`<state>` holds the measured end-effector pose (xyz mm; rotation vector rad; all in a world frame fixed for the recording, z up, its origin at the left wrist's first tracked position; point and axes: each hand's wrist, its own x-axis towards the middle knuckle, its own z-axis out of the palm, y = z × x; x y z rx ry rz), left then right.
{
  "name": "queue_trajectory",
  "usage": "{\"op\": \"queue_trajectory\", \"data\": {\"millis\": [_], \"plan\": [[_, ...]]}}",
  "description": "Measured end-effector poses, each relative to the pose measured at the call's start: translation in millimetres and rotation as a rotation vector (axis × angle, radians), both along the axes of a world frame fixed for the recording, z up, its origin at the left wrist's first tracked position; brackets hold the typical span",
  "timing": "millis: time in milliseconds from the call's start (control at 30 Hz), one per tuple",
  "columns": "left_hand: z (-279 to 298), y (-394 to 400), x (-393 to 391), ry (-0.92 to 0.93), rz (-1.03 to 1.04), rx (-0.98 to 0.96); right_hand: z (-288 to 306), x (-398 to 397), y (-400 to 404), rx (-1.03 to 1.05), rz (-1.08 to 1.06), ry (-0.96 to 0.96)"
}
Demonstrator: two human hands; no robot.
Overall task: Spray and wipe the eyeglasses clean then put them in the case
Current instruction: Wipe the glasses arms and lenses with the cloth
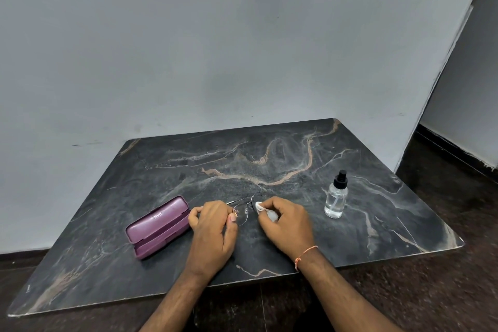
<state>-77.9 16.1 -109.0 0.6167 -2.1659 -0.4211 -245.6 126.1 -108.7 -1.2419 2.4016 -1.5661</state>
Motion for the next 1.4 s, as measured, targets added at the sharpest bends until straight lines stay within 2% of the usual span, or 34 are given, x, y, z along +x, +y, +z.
{"op": "queue_trajectory", "data": {"millis": [100, 267, 467, 633, 867, 1033, 1133, 1267, 1400], "plan": [[-0.3, -0.5, 0.2, -0.005, -0.011, -0.007, 0.2, 2.8, 1.8, -0.103, 0.087, 0.063], [-2.4, 1.1, -0.6, -0.026, -0.024, -0.026, 2.7, 2.2, -0.4, -0.185, 0.063, 0.108], [0.2, 4.1, 1.2, -0.02, -0.031, -0.017, 0.9, -2.2, -0.5, -0.052, -0.072, -0.006], [2.3, 4.0, 0.8, -0.024, -0.034, -0.02, 1.6, 2.8, 0.2, -0.151, 0.067, 0.079], [1.4, 4.4, 1.2, -0.03, -0.037, -0.015, -2.0, -5.4, -2.6, -0.015, -0.068, -0.02], [1.7, 3.8, 0.7, -0.034, -0.042, -0.029, -1.0, 0.2, -1.5, -0.146, 0.044, -0.002], [0.4, 3.6, 0.7, -0.044, -0.047, -0.041, -1.2, -3.9, -2.6, -0.103, -0.036, 0.033], [-1.0, 3.8, 0.6, -0.049, -0.045, -0.039, -1.4, -5.6, -2.8, 0.013, -0.118, -0.032], [-0.4, 2.9, 0.7, -0.043, -0.043, -0.039, 0.3, 0.2, -1.0, -0.095, -0.006, -0.005]]}}
